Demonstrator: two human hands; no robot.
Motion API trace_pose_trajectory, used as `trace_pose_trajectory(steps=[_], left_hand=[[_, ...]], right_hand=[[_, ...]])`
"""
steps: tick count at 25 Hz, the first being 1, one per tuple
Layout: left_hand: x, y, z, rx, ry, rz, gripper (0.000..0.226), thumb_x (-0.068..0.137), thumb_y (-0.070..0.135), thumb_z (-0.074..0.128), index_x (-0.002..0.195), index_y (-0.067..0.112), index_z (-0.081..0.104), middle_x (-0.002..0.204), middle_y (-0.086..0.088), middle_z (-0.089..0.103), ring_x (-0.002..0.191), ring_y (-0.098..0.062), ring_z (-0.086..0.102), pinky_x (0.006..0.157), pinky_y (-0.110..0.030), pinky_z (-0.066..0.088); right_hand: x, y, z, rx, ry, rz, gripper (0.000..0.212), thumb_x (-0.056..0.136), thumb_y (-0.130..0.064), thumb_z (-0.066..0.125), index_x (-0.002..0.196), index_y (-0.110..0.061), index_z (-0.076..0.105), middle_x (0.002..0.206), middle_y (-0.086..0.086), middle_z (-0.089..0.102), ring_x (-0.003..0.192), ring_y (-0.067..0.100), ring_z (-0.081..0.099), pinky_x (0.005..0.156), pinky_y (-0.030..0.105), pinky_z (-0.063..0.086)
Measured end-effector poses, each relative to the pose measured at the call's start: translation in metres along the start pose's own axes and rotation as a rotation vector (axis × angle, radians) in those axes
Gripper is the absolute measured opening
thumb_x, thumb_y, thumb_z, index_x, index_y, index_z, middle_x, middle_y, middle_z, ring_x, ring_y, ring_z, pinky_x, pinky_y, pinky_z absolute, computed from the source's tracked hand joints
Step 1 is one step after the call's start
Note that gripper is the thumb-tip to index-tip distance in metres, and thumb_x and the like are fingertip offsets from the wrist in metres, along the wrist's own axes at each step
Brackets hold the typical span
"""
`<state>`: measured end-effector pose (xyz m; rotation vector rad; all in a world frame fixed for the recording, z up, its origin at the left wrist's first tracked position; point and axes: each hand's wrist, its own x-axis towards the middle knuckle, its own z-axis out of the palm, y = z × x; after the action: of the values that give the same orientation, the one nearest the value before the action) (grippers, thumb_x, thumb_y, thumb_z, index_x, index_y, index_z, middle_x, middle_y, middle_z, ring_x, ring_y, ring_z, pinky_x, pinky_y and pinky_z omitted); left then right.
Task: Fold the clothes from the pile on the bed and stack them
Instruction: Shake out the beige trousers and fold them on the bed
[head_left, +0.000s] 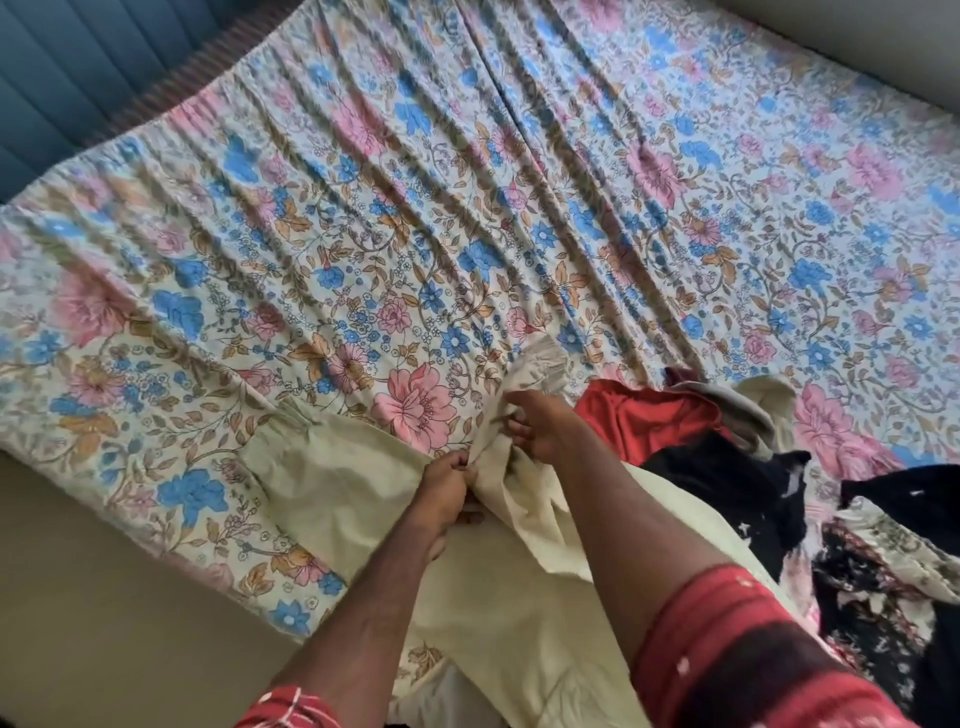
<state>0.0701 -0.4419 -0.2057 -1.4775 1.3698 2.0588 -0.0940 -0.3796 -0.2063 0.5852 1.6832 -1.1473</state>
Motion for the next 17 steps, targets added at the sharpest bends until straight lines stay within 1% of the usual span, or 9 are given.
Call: trace_pose_trajectory(steps=[2, 3, 5, 7, 10, 11, 13, 15, 17], left_hand=[[-0.003, -0.003, -0.013, 0.045, -0.043, -0.018, 0.027, 0.104, 0.007, 0.044, 0.095, 0.021, 0.066, 0.088, -0.008, 0.070, 0.073, -0.027, 0.064, 0.064, -0.033, 0.054], [-0.002, -0.004, -0.019, 0.071, -0.057, -0.026, 0.027, 0.103, 0.007, 0.044, 0.094, 0.021, 0.066, 0.087, -0.007, 0.070, 0.073, -0.026, 0.064, 0.064, -0.032, 0.053], [0.000, -0.007, -0.025, 0.094, -0.069, -0.019, 0.025, 0.101, 0.007, 0.045, 0.093, 0.020, 0.064, 0.088, -0.007, 0.069, 0.074, -0.026, 0.064, 0.065, -0.033, 0.052], [0.002, -0.008, -0.026, 0.118, -0.037, 0.012, 0.016, 0.099, 0.014, 0.050, 0.097, 0.022, 0.063, 0.096, -0.007, 0.071, 0.082, -0.029, 0.067, 0.067, -0.035, 0.052], [0.005, -0.007, -0.033, 0.027, 0.045, 0.119, 0.016, 0.103, 0.042, 0.052, 0.110, 0.032, 0.062, 0.111, 0.001, 0.072, 0.099, -0.023, 0.069, 0.071, -0.037, 0.053], [0.006, -0.003, -0.037, -0.084, 0.034, 0.137, 0.028, 0.104, 0.052, 0.046, 0.117, 0.033, 0.062, 0.113, 0.002, 0.072, 0.100, -0.022, 0.069, 0.073, -0.038, 0.053], [0.010, 0.006, -0.048, -0.378, -0.016, 0.135, 0.058, 0.094, 0.071, 0.039, 0.128, 0.031, 0.064, 0.120, -0.003, 0.073, 0.107, -0.023, 0.070, 0.081, -0.040, 0.054], [0.014, 0.012, -0.061, -0.654, 0.005, 0.099, 0.076, 0.081, 0.078, 0.048, 0.126, 0.020, 0.068, 0.120, -0.008, 0.074, 0.112, -0.024, 0.069, 0.090, -0.040, 0.053], [0.017, 0.014, -0.076, -0.689, 0.054, 0.072, 0.084, 0.070, 0.079, 0.067, 0.119, 0.011, 0.072, 0.115, -0.012, 0.075, 0.110, -0.026, 0.070, 0.093, -0.042, 0.054]], right_hand=[[0.016, 0.002, 0.011, -0.017, 0.077, 0.037, 0.034, 0.090, -0.012, 0.072, 0.118, -0.004, 0.056, 0.090, 0.017, 0.063, 0.061, 0.022, 0.054, 0.049, 0.030, 0.046], [0.029, 0.005, 0.016, -0.047, 0.111, 0.043, 0.046, 0.085, -0.014, 0.076, 0.124, -0.001, 0.056, 0.103, 0.021, 0.065, 0.072, 0.028, 0.060, 0.062, 0.037, 0.056], [0.041, 0.010, 0.022, -0.056, 0.131, 0.061, 0.070, 0.070, -0.017, 0.084, 0.130, 0.002, 0.055, 0.111, 0.019, 0.066, 0.090, 0.033, 0.066, 0.086, 0.048, 0.061], [0.037, 0.014, 0.030, -0.011, 0.248, 0.014, 0.075, 0.055, -0.016, 0.089, 0.122, 0.003, 0.059, 0.097, 0.014, 0.070, 0.082, 0.030, 0.070, 0.078, 0.043, 0.063], [-0.005, 0.013, 0.055, -0.130, 0.415, -0.370, 0.046, 0.079, -0.010, 0.078, 0.121, -0.004, 0.063, 0.095, 0.007, 0.071, 0.080, 0.026, 0.070, 0.063, 0.028, 0.058], [-0.022, 0.017, 0.067, -0.308, 0.377, -0.575, 0.042, 0.086, -0.010, 0.071, 0.127, -0.009, 0.060, 0.098, 0.004, 0.069, 0.078, 0.022, 0.069, 0.057, 0.023, 0.053], [-0.049, 0.030, 0.095, -0.693, 0.131, -0.902, 0.042, 0.088, -0.017, 0.065, 0.129, -0.023, 0.059, 0.099, -0.002, 0.068, 0.076, 0.016, 0.066, 0.058, 0.023, 0.049], [-0.058, 0.036, 0.114, -0.989, -0.194, -0.970, 0.029, 0.084, -0.019, 0.061, 0.111, -0.026, 0.067, 0.090, -0.002, 0.070, 0.076, 0.018, 0.065, 0.063, 0.027, 0.049], [-0.057, 0.029, 0.118, -1.039, -0.371, -0.876, 0.018, 0.084, -0.011, 0.062, 0.096, -0.017, 0.074, 0.080, 0.000, 0.070, 0.069, 0.017, 0.061, 0.062, 0.025, 0.045]])
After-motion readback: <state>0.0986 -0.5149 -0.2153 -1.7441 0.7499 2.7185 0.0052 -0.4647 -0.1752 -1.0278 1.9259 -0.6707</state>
